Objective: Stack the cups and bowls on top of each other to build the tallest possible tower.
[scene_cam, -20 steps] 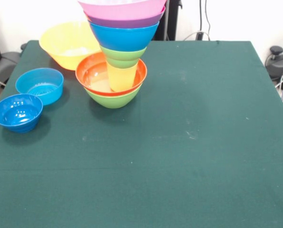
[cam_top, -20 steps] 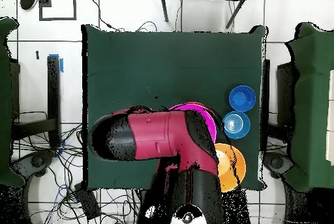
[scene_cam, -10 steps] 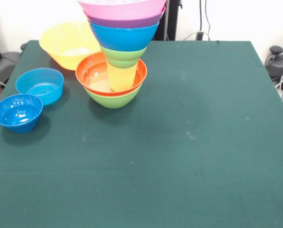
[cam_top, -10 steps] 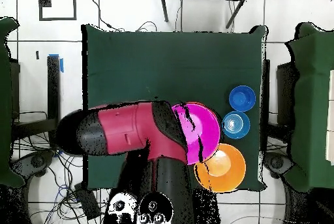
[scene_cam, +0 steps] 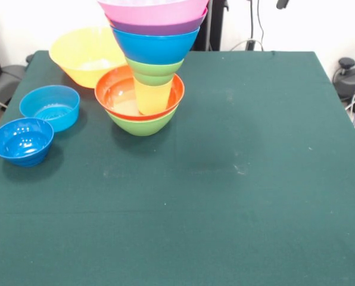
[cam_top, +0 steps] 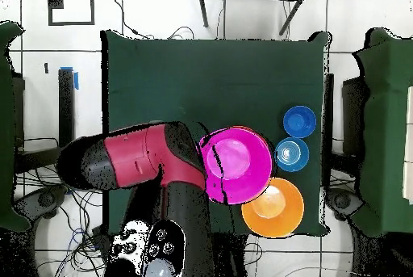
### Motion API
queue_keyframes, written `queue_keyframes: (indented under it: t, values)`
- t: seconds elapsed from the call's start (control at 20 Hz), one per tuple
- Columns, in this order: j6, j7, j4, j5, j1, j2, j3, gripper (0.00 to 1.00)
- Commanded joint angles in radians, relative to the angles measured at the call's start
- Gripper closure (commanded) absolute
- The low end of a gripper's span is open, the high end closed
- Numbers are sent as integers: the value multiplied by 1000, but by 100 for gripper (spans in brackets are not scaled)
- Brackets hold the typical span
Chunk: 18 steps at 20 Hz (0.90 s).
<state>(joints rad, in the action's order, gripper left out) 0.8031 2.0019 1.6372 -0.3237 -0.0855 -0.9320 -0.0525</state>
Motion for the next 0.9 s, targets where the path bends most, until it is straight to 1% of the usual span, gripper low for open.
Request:
queue_keyframes:
  t: [0.05,0.3,0.6,0.8,0.9]
  values:
    - [-116,239,40,-7,-37,129,-3,0]
    - [-205,305,48,4,-86,192,-39,0]
    - [-291,374,16,10,-151,286,-98,0]
    - [-331,405,-16,22,-181,343,-129,0]
    - [-334,406,-24,35,-184,355,-132,0]
